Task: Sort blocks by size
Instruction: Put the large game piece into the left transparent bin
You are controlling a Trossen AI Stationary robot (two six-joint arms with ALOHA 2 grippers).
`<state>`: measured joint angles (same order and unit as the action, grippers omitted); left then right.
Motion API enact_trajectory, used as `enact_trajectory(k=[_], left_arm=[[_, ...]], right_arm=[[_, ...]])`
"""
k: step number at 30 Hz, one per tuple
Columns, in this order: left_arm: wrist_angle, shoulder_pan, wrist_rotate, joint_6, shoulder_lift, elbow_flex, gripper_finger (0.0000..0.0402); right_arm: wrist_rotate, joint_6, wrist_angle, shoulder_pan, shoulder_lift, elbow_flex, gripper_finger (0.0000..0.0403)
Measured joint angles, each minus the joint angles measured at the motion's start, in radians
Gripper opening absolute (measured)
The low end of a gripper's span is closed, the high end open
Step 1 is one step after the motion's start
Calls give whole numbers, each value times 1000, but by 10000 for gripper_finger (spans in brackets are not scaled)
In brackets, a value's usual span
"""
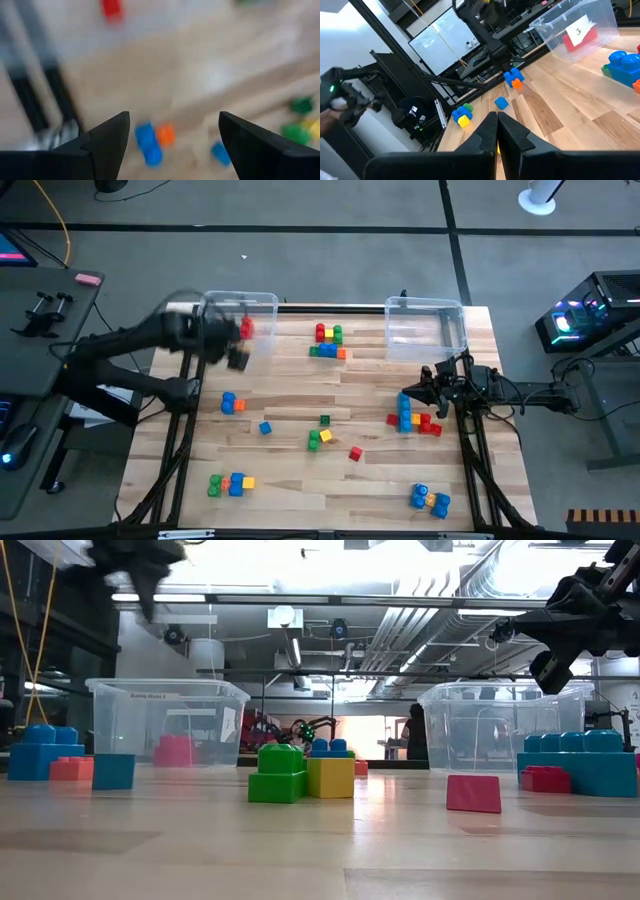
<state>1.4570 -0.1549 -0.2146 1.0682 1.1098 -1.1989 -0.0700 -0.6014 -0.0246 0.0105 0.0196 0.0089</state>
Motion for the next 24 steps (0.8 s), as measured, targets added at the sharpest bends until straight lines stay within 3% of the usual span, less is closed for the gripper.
enact_trajectory(k=[4,8,13,19,24], left_arm=[[-29,242,-2,348,13,114,292],[-126,348,34,509,76,237,293],[-149,354,64,603,141,370,293],[-345,325,67,612,137,487,293],[-389,293,56,648,136,548,293]], right_arm=[[0,0,0,0,0,0,5],[0,0,0,0,0,0,5],[0,0,0,0,0,0,5],[0,0,0,0,0,0,5],[0,0,0,0,0,0,5]])
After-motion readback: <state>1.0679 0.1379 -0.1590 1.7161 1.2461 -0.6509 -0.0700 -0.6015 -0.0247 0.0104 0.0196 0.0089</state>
